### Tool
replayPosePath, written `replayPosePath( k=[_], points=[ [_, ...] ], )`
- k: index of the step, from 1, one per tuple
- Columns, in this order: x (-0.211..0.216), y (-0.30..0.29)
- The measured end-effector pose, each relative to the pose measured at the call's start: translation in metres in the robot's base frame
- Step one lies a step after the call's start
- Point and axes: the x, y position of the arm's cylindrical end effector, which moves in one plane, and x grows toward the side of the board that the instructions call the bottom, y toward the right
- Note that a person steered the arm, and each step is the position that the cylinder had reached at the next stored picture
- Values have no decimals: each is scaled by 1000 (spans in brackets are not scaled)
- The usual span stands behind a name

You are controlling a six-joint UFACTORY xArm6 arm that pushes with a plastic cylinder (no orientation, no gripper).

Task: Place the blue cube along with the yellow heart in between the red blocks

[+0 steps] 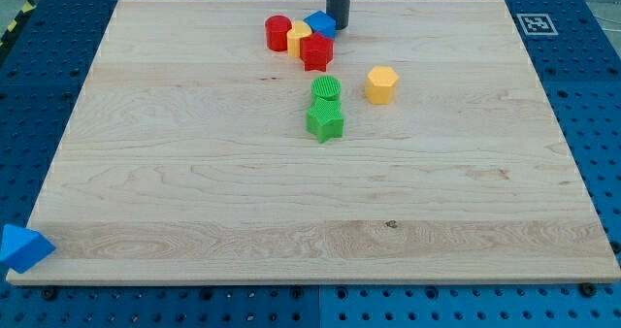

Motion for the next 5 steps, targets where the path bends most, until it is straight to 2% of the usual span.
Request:
replayPosePath(
  k=[2, 5],
  points=[
    [6, -29],
    [74, -77]
  ],
)
